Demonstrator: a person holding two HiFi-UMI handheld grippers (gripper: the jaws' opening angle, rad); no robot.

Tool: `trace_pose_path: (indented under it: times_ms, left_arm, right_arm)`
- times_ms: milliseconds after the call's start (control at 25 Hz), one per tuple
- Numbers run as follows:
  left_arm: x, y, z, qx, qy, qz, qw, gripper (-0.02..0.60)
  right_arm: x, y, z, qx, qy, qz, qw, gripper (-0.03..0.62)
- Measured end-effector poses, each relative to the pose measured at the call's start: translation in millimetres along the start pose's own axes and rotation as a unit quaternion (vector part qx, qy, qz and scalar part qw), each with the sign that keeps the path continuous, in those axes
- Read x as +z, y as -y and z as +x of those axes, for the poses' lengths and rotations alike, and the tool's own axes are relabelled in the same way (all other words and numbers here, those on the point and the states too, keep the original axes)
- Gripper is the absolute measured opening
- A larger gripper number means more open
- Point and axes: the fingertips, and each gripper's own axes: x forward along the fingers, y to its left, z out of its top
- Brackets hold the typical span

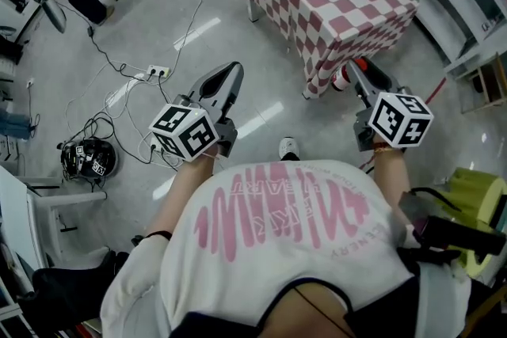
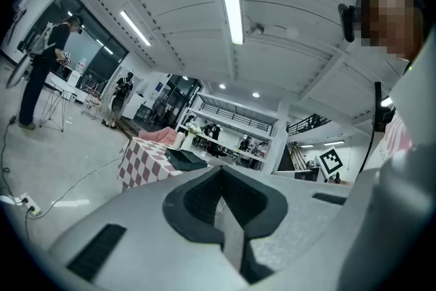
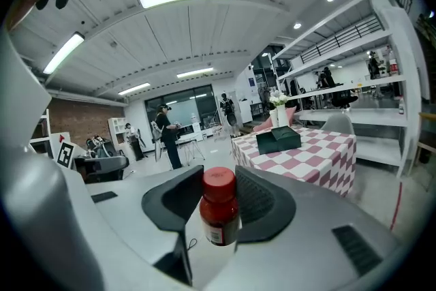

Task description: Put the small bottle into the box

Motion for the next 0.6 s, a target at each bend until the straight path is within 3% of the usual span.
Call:
trace_pose_path:
  times_ms: [320, 600]
  left_arm:
    - [35.5, -22.3, 57.1, 0.012, 0.029, 0.007, 0.9995, 0.006]
    - [44.3, -39.0, 103.4, 0.020, 0.035, 0.015, 0.9991, 0.007]
  right_arm:
    - [50.7, 36.1, 52.0, 0.021, 0.017, -0.014, 1.000, 0.144]
    - [75.6, 69.2, 91.2, 0.040, 0.027, -0.016, 0.999, 0.144]
